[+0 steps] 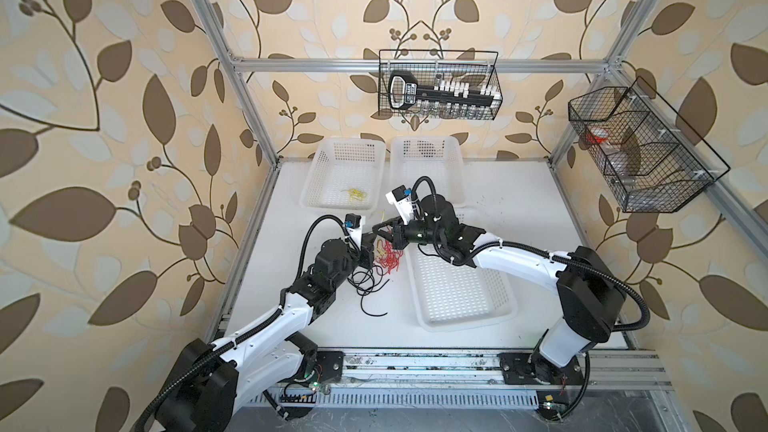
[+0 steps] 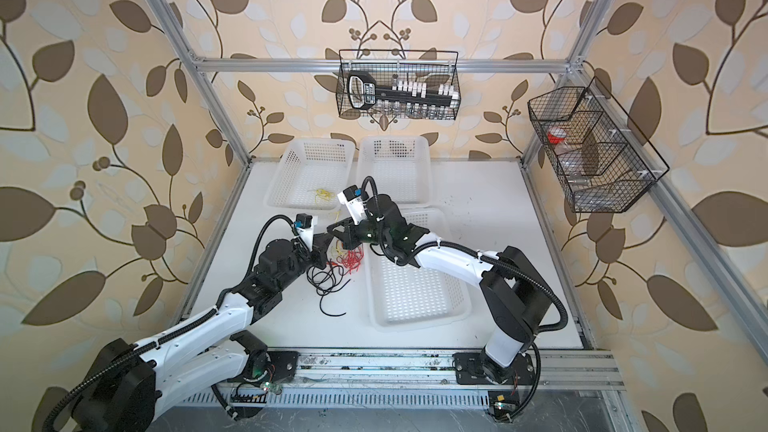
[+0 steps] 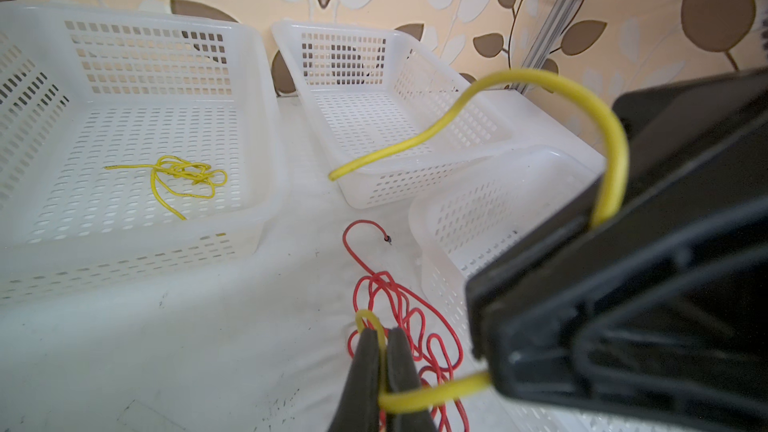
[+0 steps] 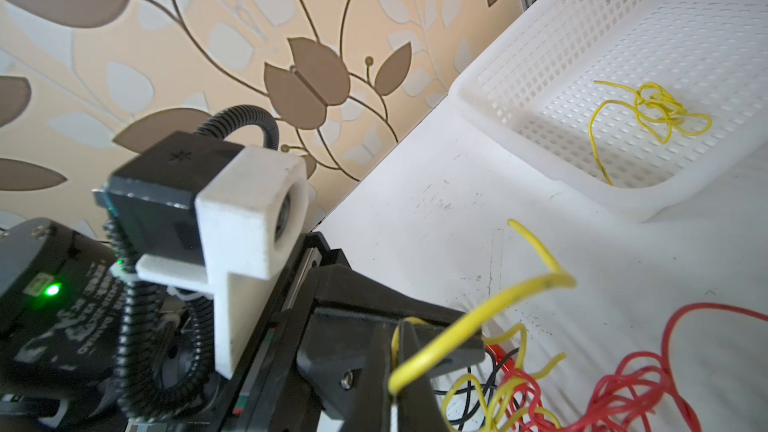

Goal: Untangle the cables
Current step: 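Close the left gripper on the yellow wire next to the right gripper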

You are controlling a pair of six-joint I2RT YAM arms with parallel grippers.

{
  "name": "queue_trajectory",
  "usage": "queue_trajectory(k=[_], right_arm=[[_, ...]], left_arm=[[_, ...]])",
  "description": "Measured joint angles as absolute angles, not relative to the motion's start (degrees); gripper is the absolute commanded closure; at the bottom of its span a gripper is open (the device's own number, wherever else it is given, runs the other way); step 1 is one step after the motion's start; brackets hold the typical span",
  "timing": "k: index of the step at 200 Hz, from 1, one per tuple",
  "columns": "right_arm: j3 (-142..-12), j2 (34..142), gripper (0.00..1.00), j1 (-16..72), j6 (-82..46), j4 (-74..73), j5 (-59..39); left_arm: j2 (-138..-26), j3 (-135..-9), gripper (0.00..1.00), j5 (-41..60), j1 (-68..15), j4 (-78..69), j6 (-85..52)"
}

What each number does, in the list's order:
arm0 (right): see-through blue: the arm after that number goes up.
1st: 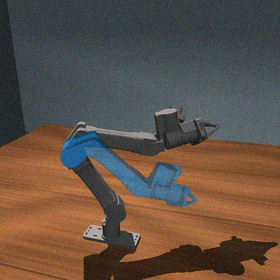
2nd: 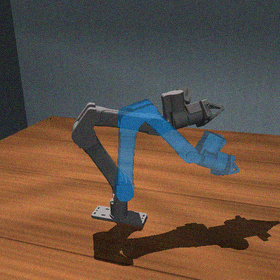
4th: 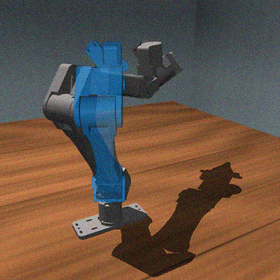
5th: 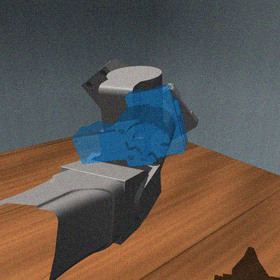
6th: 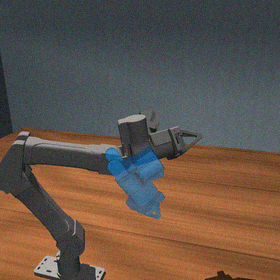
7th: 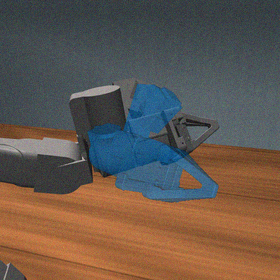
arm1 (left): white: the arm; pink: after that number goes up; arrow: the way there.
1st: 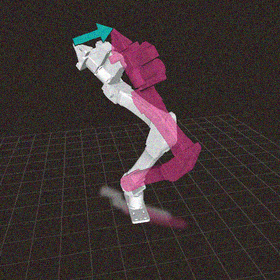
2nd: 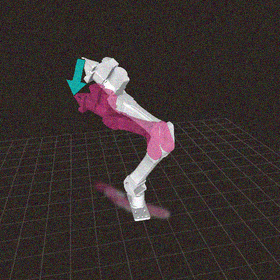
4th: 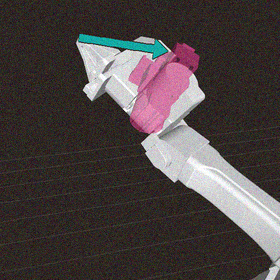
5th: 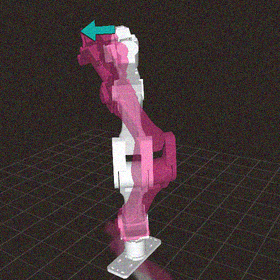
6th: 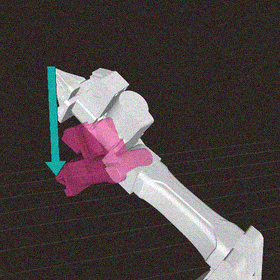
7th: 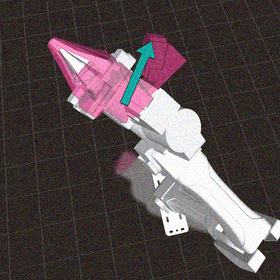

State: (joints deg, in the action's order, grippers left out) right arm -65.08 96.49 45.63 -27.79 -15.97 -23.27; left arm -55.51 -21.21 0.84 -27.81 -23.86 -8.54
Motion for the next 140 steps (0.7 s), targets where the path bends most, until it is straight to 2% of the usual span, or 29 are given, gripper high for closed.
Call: queue_trajectory(k=[35, 59, 140], right_arm=[[-64.07, 96.36, 0.76, 45.60, -26.22, -14.85, -21.71], [-61.23, 95.88, 0.69, 45.52, -24.88, -13.80, -20.40], [-52.71, 94.45, 0.69, 46.24, -22.90, -14.79, -17.93]], left_arm=[[-55.18, -20.67, 1.00, -2.11, -27.77, -24.67, -9.06], [-54.08, -20.29, 1.00, -4.05, -27.77, -24.73, -9.26], [-53.30, -20.43, 1.00, -3.79, -27.77, -23.73, -8.62]])
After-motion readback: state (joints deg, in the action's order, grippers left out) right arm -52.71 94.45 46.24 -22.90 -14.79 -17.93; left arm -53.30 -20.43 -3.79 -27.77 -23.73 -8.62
